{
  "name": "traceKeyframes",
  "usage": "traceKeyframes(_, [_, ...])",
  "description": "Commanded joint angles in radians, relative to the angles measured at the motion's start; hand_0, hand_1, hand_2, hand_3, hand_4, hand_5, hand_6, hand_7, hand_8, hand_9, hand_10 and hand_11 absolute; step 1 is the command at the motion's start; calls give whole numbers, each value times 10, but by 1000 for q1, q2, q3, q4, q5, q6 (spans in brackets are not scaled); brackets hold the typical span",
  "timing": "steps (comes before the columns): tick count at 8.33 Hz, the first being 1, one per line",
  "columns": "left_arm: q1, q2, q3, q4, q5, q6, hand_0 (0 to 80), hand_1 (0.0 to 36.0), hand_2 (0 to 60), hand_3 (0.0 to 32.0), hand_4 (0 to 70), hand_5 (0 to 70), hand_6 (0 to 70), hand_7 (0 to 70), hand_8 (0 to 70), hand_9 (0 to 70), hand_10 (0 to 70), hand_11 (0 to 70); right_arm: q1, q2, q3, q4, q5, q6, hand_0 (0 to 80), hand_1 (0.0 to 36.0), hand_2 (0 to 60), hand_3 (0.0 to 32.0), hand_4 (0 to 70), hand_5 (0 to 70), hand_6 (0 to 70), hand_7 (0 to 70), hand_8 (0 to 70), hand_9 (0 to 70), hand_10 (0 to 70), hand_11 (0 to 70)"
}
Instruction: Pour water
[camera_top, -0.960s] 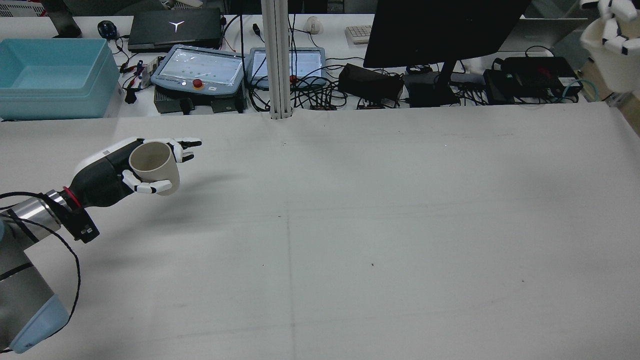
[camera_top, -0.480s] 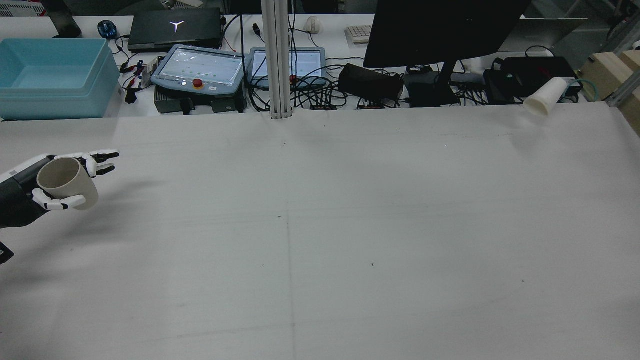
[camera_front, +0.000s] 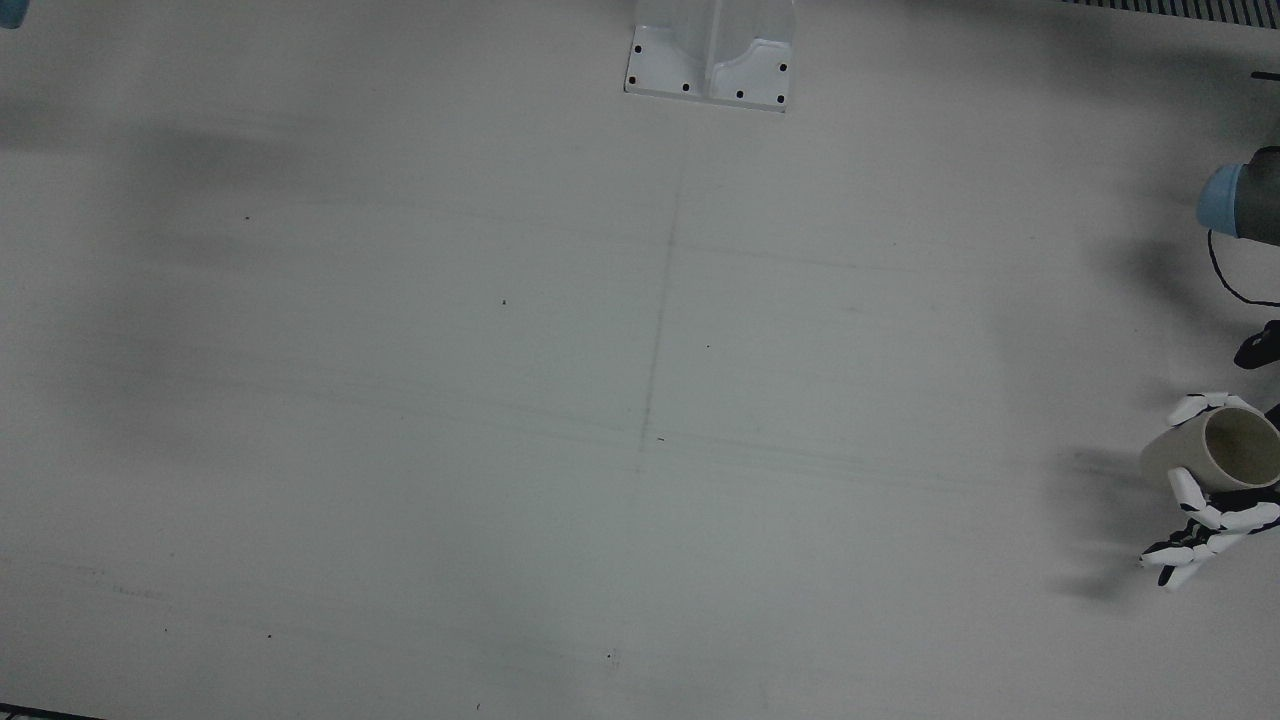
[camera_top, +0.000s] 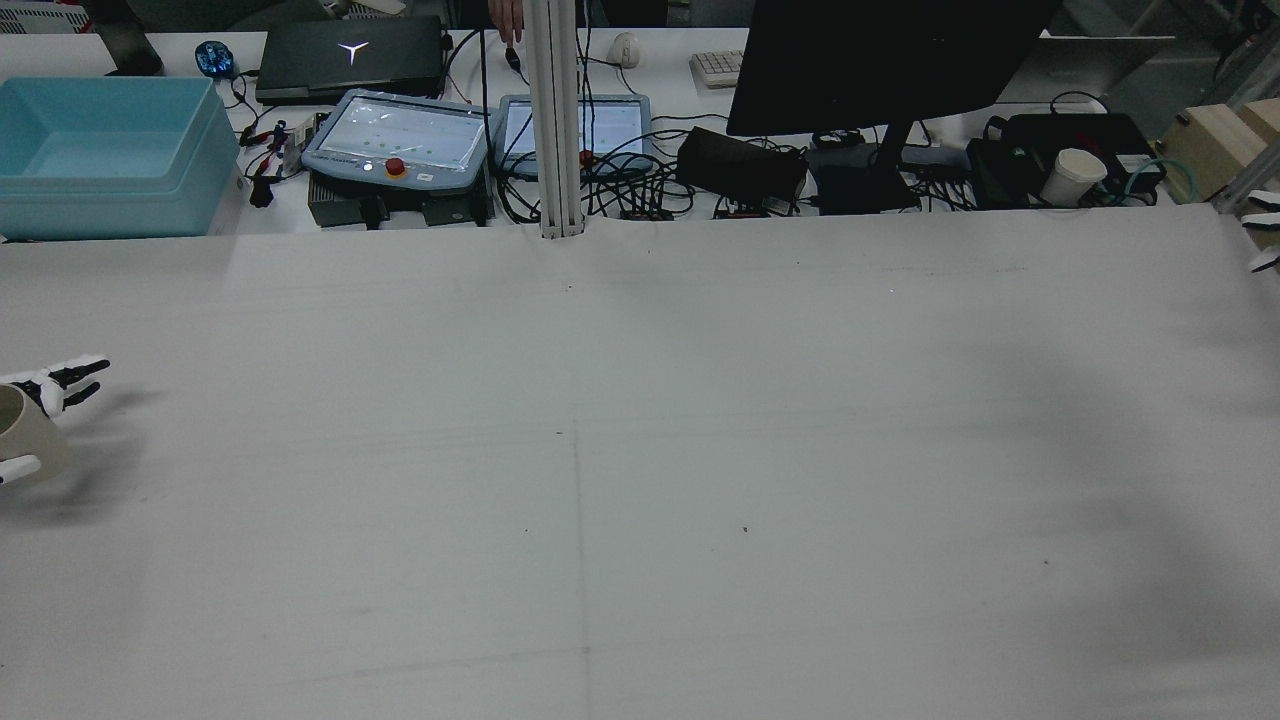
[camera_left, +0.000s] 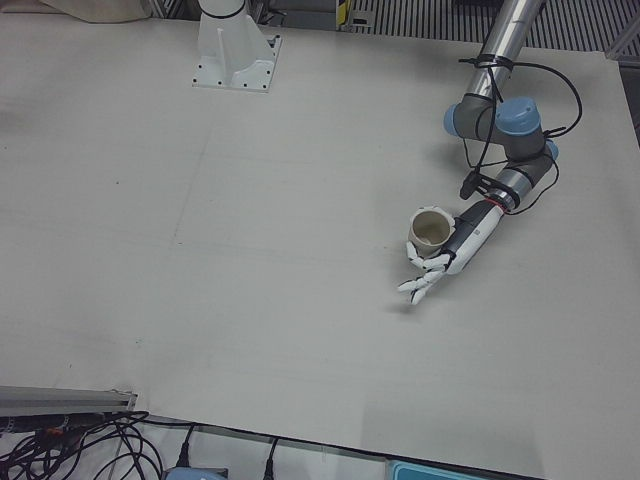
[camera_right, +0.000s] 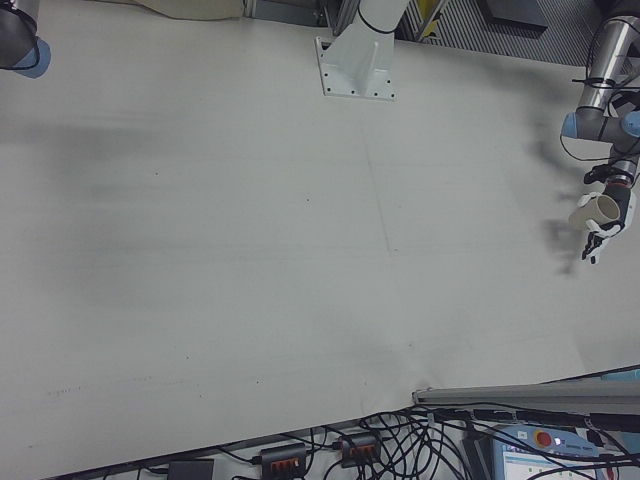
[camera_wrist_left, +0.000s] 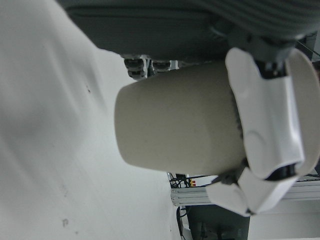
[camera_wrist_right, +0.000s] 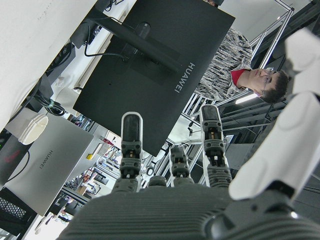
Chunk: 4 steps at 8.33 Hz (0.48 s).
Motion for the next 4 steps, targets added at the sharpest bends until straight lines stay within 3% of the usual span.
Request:
traceKeyframes(1, [1,9,109,-131,-13,158,307,41,205,0,316,433,45,60,8,0,0,0,-4,1,-2,13,-1,30,452,56,23,0,322,97,41,0,0,0,112,165])
traceKeyframes(2, [3,8,112,-142,-40,191,73,0,139,0,246,98,18,26,1,0,0,0,-4,1,0,13,-1,39,456,68,44,0,296,103,46,0,0,0,113,168])
traceKeyframes(3, [3,5,111,-143,-52,197,0,0,91,0,184,4,2,11,0,0,0,0,-5,1,1,13,0,39,457,75,54,0,272,108,47,0,0,0,110,164])
traceKeyframes(4, [4,-5,109,-133,-53,195,0,0,74,0,154,0,0,8,0,0,0,0,-5,3,1,13,2,37,458,77,72,0,297,111,59,0,1,0,107,159])
